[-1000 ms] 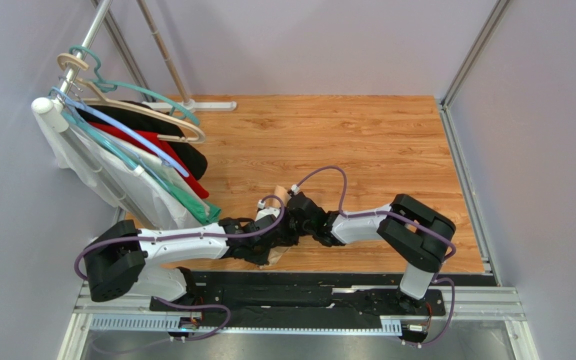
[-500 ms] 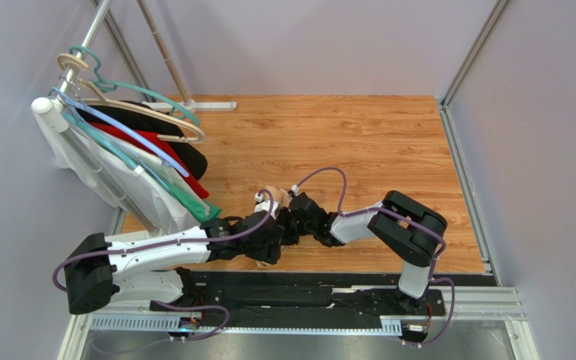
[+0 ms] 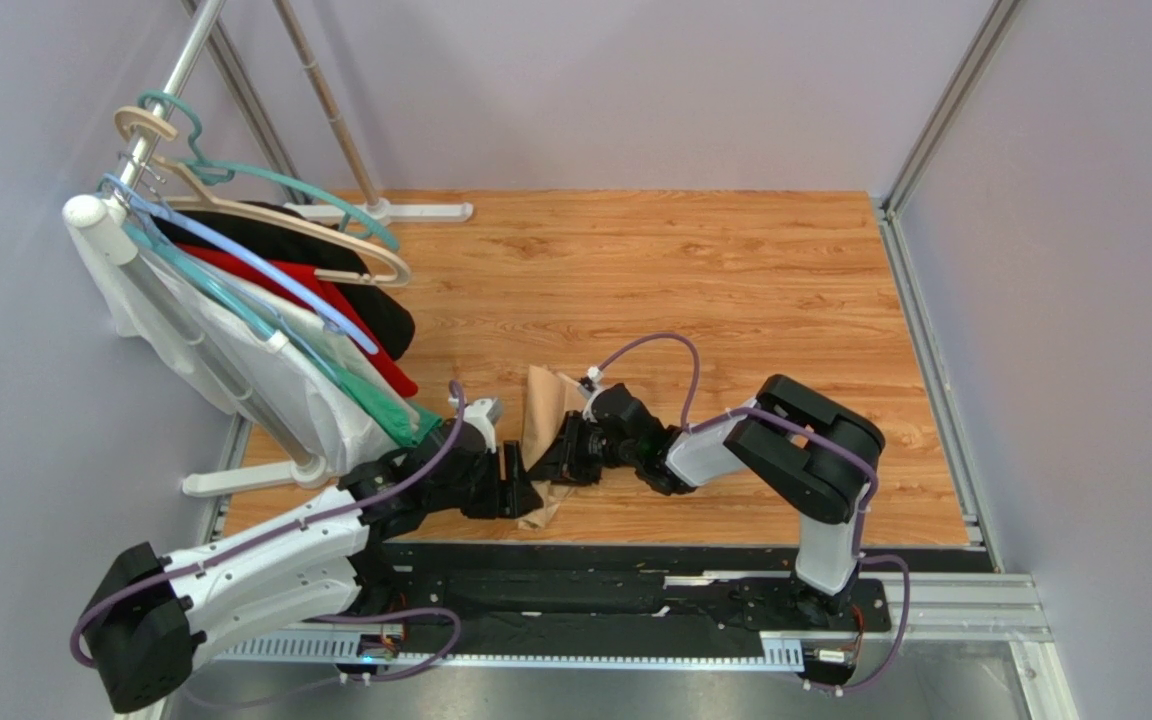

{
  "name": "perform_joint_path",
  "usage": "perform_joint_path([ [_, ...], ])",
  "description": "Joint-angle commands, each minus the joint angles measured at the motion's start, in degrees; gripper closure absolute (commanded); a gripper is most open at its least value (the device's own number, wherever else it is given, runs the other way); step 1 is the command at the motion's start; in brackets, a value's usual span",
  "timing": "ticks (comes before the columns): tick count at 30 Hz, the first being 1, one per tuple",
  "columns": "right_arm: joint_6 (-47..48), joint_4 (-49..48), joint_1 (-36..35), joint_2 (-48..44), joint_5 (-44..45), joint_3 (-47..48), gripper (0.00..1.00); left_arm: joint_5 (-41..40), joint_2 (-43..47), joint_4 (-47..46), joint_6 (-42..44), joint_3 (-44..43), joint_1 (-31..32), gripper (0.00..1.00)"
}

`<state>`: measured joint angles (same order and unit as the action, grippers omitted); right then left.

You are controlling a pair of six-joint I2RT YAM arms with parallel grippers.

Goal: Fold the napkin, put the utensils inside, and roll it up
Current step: Roll the napkin with the utensil

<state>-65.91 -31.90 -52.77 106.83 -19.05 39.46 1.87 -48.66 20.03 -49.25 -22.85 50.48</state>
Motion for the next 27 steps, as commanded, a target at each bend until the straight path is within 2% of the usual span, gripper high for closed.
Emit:
perform_joint_path([
  [1,3.8,-0.7,1.0,2.6,1.6,-1.8,1.00,5.9,3.3,-9.2,-5.2,4.3,-3.0,0.36],
  [6,3.9,-1.1,0.9,3.0,0.9,-1.8,1.00,4.0,5.3,-10.4,-8.5,7.6,-4.3,0.41],
  [10,3.6,-2.1,1.0,3.0,0.6,-1.8,1.00,3.8,4.9,-12.9,-11.7,11.6,-4.6,0.42],
  [20,0.0,-7.2,1.0,3.8,-1.6,-3.2,1.00,4.9,1.8,-27.4,-15.4,18.2,-4.8,0.35],
  [27,-5.6,-14.2,1.0,4.3,-3.5,-3.9,1.00,6.3,-3.2,-31.2,-15.8,18.5,-4.8,0.36],
])
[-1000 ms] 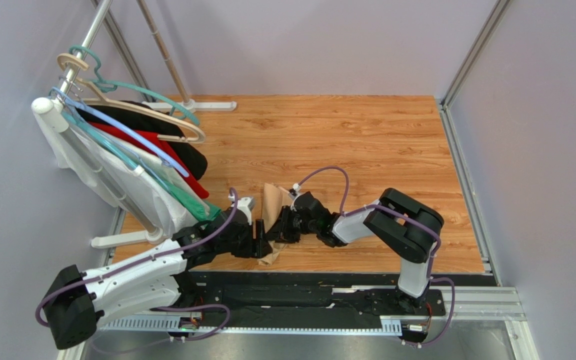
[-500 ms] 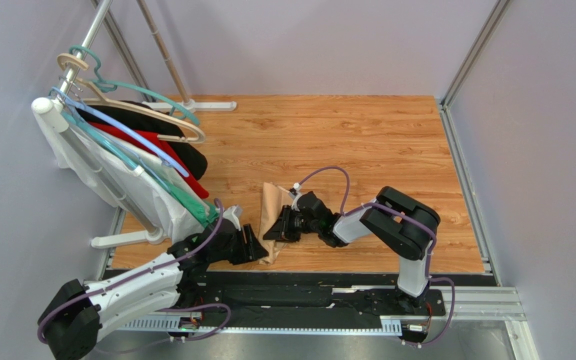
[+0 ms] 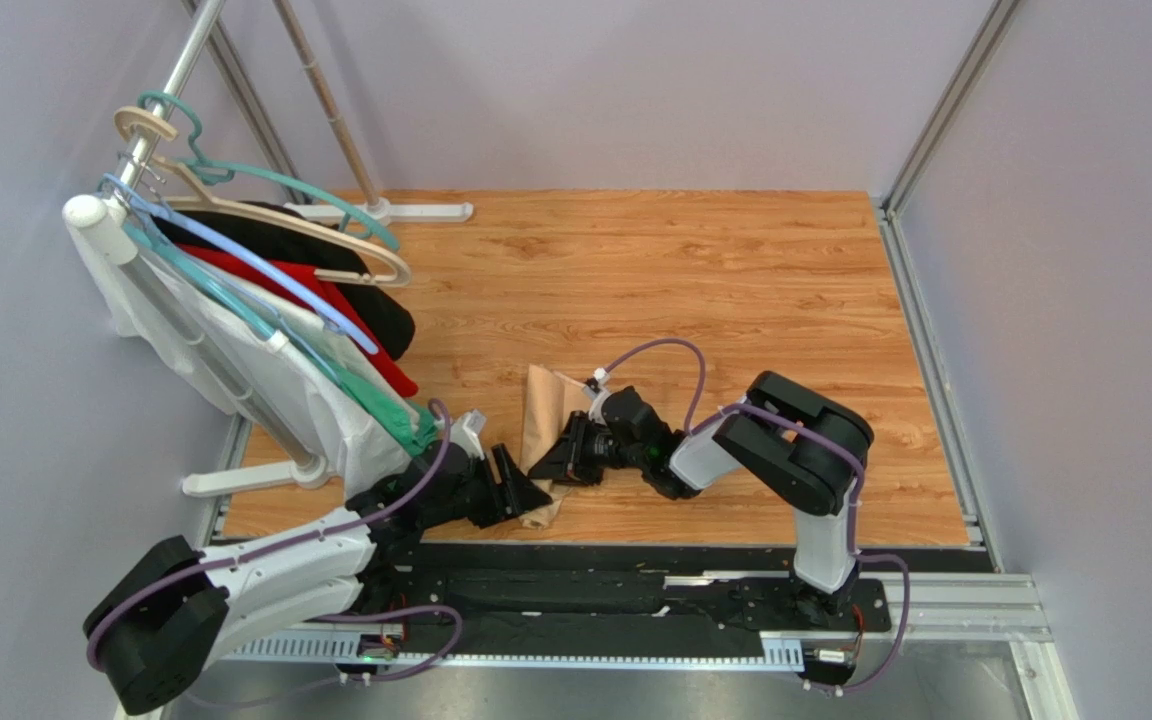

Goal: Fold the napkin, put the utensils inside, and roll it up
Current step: Roll the napkin with the utensil

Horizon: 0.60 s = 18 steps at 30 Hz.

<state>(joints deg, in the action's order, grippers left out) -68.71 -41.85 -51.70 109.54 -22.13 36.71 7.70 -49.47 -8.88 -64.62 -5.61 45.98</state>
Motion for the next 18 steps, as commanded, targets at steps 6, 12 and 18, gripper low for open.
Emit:
perform_joint_path([
  [6,-6.2,-7.0,-0.2,0.2,-0.4,-1.7,1.00,0.6,-2.5,-2.1,-0.7,1.6,-0.3,0.36],
  [12,-6.3,-5.9,0.0,-1.6,-0.6,-1.0,1.00,-0.1,-0.8,-1.6,-1.2,2.6,-0.3,0.36],
  [18,-9.6,-10.6,0.0,0.0,-1.6,-0.8,1.00,-0.1,-1.3,-3.1,-1.4,2.8,-0.3,0.39],
])
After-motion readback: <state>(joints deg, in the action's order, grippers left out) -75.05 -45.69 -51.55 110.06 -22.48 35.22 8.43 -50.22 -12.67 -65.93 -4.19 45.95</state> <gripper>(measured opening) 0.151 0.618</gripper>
